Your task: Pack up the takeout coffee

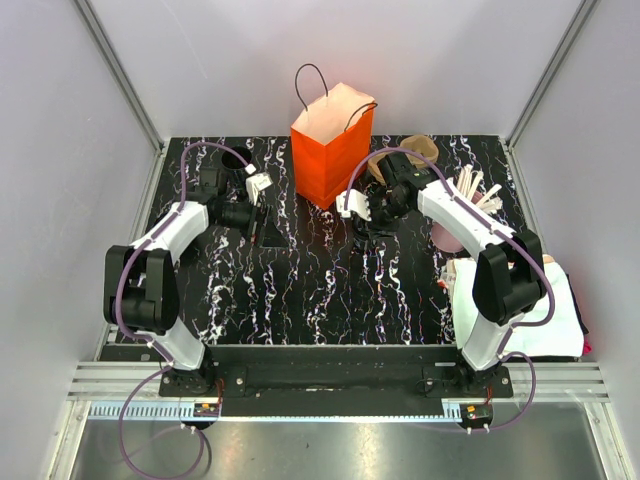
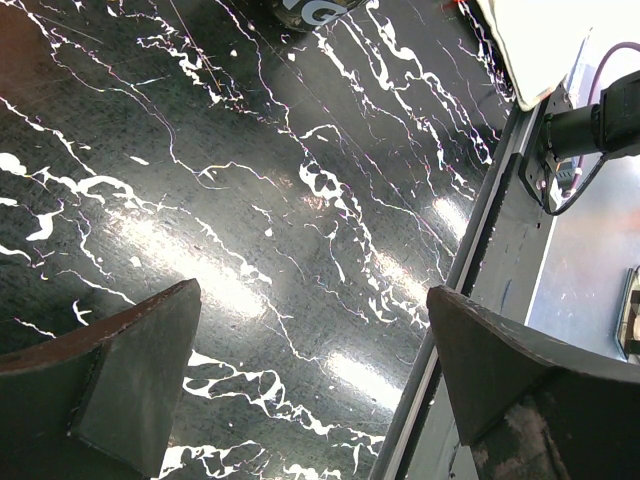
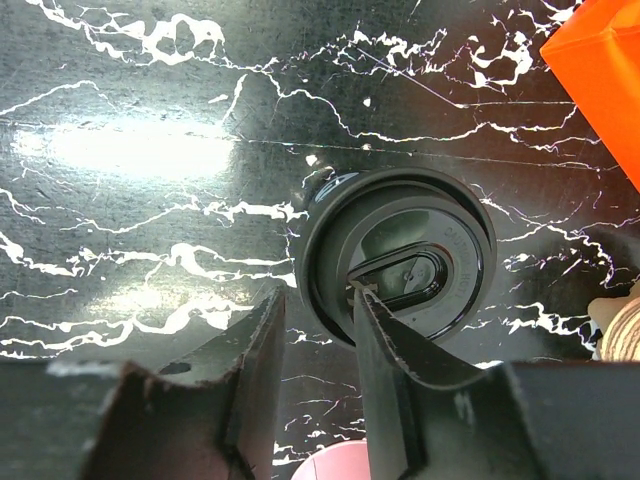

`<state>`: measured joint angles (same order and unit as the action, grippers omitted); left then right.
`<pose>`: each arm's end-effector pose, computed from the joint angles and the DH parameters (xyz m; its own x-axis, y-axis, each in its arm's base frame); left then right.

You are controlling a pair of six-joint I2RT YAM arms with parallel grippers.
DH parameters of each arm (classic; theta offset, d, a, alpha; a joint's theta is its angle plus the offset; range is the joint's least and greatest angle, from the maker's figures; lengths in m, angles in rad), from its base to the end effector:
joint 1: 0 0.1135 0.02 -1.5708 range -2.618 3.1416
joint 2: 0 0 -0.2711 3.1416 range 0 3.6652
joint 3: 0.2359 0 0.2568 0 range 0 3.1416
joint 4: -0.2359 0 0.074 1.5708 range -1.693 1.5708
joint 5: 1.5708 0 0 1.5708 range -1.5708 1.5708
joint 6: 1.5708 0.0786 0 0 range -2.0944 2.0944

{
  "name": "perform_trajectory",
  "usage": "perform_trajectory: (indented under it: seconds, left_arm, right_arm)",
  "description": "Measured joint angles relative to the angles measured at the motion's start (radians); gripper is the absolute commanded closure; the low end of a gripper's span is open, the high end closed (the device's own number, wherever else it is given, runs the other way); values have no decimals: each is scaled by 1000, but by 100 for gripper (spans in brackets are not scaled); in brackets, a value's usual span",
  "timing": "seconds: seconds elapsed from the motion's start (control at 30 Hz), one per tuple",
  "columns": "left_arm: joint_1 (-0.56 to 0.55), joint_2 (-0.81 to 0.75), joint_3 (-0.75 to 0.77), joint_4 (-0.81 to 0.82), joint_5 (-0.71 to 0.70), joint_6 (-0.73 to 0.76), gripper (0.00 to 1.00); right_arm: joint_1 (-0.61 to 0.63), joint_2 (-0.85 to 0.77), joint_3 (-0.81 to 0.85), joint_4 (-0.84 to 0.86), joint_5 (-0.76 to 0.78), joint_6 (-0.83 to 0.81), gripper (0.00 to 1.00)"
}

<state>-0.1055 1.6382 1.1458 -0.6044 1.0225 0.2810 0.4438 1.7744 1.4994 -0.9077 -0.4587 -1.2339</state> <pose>0.3302 -0.1024 0.2165 -0.7274 0.2224 -0.6491 0.6703 0.4326 -0.6030 0.3337 0.1972 0.2352 0.2298 -0.8277 -0.5119 -0.9663 -0.1312 -0.2217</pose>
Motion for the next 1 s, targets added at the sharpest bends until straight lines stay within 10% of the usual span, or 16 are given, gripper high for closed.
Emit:
perform_trajectory:
  seconds: [0.53,1.0]
  left_arm:
    - [0,1,0,0,3,0,1]
    - [0,13,0,-2,6,0,1]
  right_arm:
    - [0,8,-6,4,-6,-8,71]
    - [0,9,-17,30,2,-3,100]
